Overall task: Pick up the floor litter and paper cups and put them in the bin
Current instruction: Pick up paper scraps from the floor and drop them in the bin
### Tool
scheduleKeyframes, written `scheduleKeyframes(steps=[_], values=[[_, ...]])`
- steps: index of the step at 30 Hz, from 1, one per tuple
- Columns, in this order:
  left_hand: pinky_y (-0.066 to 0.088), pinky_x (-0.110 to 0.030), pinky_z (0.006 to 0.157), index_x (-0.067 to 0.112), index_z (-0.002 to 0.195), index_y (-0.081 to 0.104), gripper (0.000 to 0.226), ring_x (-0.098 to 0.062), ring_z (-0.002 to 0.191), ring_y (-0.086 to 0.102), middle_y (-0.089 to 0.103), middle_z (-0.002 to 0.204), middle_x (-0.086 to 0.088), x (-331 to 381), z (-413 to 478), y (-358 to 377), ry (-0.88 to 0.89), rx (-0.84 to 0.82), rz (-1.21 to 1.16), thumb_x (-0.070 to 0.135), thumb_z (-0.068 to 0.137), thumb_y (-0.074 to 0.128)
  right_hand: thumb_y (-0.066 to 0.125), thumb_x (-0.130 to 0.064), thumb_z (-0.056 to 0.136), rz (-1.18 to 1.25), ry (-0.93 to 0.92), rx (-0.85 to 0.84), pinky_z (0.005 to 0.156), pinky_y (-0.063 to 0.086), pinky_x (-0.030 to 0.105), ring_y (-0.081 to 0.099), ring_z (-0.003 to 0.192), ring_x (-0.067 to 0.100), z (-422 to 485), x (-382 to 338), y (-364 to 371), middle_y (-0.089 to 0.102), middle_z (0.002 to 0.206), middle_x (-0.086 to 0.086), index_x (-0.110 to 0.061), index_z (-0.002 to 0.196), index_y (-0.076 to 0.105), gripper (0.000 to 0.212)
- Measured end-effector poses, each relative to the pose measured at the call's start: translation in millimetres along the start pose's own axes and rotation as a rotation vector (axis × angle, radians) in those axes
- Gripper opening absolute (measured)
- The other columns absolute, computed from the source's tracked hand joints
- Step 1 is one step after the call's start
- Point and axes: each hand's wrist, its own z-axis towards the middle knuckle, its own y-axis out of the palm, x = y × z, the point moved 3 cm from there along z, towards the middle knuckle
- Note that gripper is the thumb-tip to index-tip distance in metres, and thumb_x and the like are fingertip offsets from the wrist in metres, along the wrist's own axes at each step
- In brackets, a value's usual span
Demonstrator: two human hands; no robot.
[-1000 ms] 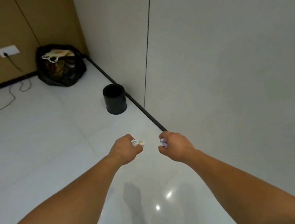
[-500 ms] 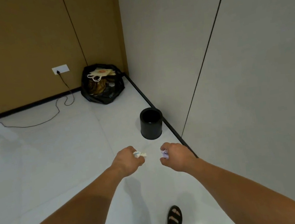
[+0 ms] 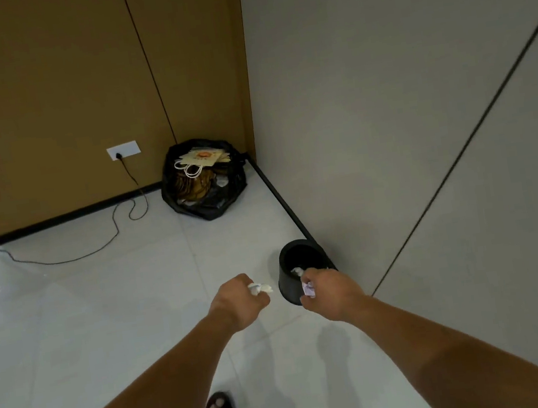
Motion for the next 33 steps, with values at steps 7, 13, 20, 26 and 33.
scheduleKeyframes(steps=[7, 13, 20, 26, 33], values=[[0.051, -0.033, 0.083, 0.011, 0.109, 0.058, 0.038, -0.025, 0.098, 0.06, 0.062, 0.109, -0.009, 17.2, 149.1, -46.7, 0.077, -0.112, 0.054, 0.037, 0.083, 0.068, 0.061, -0.035, 0.09, 0.071, 0.154, 0.025, 0.078, 0.044, 0.023, 0.061, 0.101, 0.02, 113.9, -14.4, -15.0, 0.065, 0.108, -0.002, -0.02, 0.117, 0.056, 0.031], [0.05, -0.033, 0.088, 0.007, 0.112, 0.056, 0.04, -0.027, 0.103, 0.058, 0.061, 0.113, -0.011, 61.0, 255.7, -44.8, 0.159, -0.252, 0.153, 0.035, 0.085, 0.067, 0.058, -0.035, 0.091, 0.15, 0.281, 0.046, 0.084, 0.051, 0.028, 0.063, 0.097, 0.021, 182.5, 11.6, -32.4, 0.065, 0.107, 0.001, -0.019, 0.113, 0.057, 0.026], [0.05, -0.035, 0.087, 0.008, 0.11, 0.054, 0.037, -0.026, 0.1, 0.059, 0.061, 0.111, -0.011, 104.0, 374.5, 21.0, 0.157, -0.397, 0.318, 0.036, 0.087, 0.061, 0.056, -0.037, 0.092, 0.273, 0.381, 0.008, 0.091, 0.051, 0.031, 0.061, 0.106, 0.019, 278.4, 98.2, -17.0, 0.059, 0.121, 0.002, -0.022, 0.128, 0.049, 0.039], [0.048, -0.033, 0.079, 0.008, 0.109, 0.053, 0.036, -0.023, 0.095, 0.058, 0.062, 0.108, -0.01, 104.1, 474.8, 97.4, 0.14, -0.502, 0.412, 0.038, 0.09, 0.057, 0.053, -0.036, 0.094, 0.43, 0.501, -0.028, 0.091, 0.048, 0.026, 0.059, 0.109, 0.016, 352.4, 177.9, 32.0, 0.053, 0.126, 0.001, -0.023, 0.129, 0.046, 0.038], [0.046, -0.033, 0.081, 0.008, 0.111, 0.051, 0.037, -0.028, 0.099, 0.057, 0.061, 0.11, -0.012, 61.9, 579.2, 200.7, 0.143, -0.619, 0.492, 0.037, 0.089, 0.057, 0.053, -0.037, 0.095, 0.558, 0.653, 0.006, 0.086, 0.049, 0.024, 0.06, 0.105, 0.016, 436.1, 243.0, 135.6, 0.054, 0.124, 0.001, -0.024, 0.133, 0.045, 0.041]])
